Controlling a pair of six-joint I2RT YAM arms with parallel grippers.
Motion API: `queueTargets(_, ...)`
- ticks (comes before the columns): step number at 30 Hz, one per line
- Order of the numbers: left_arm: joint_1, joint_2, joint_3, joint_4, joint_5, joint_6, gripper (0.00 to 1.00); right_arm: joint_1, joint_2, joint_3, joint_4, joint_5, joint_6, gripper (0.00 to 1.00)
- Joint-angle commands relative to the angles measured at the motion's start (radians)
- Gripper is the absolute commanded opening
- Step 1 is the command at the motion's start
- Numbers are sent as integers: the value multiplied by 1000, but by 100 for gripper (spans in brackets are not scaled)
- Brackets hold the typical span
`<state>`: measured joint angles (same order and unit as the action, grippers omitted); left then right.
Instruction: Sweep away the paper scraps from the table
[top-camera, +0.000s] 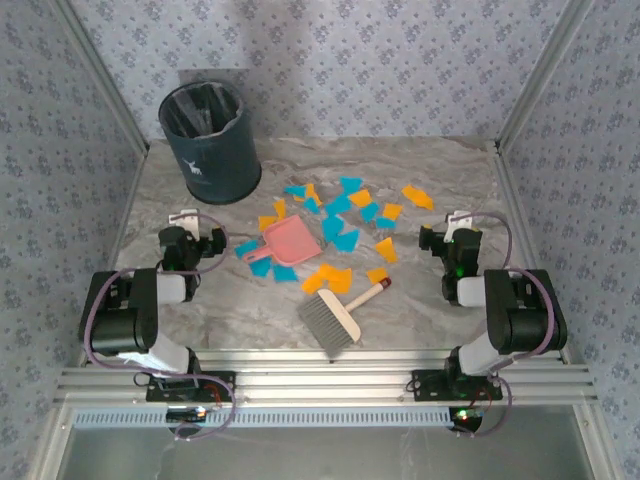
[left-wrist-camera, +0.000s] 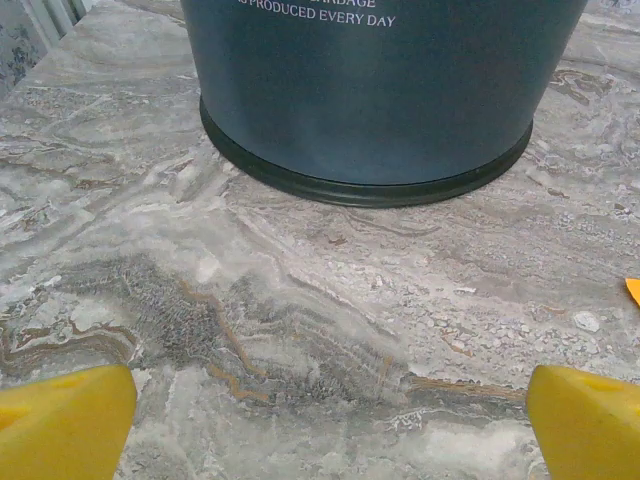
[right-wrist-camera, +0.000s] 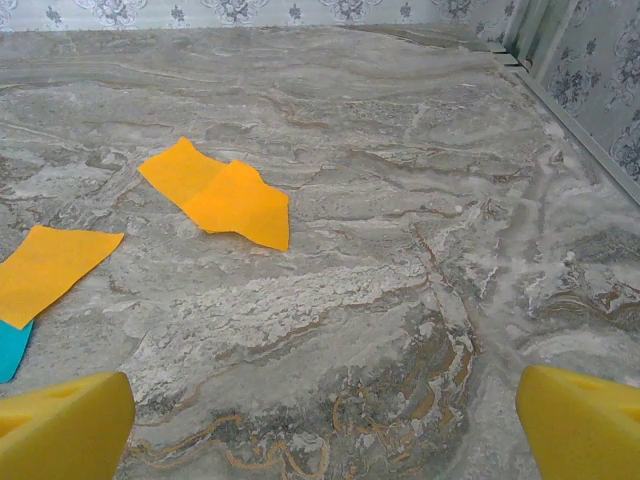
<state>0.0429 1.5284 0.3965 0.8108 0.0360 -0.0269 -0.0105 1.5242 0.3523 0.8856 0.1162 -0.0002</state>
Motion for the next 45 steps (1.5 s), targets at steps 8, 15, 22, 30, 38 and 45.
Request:
queueTargets(8,-7,7,18,2,-7,5,99,-5,8,20,-17,-9,-14,100)
queueTargets(15,-6,7,19,2,-7,4,100,-6,8,20,-17,-8,-14,100)
queueTargets(22,-6,-7,17,-10,-7,7,99,-5,6,14,-8,0,-12,100)
queueTargets(30,-55,-144,-52,1,-150,13,99,1,-89,-3,-54,59,3,100)
queueTargets(38,-98,-363,99,-556,-192,-110,100,-1,-278,65,-375,133,107,100)
queueTargets(45,-225,-444,244,-963,-132,-163,99,-28,-412,172,-786,36,257,100)
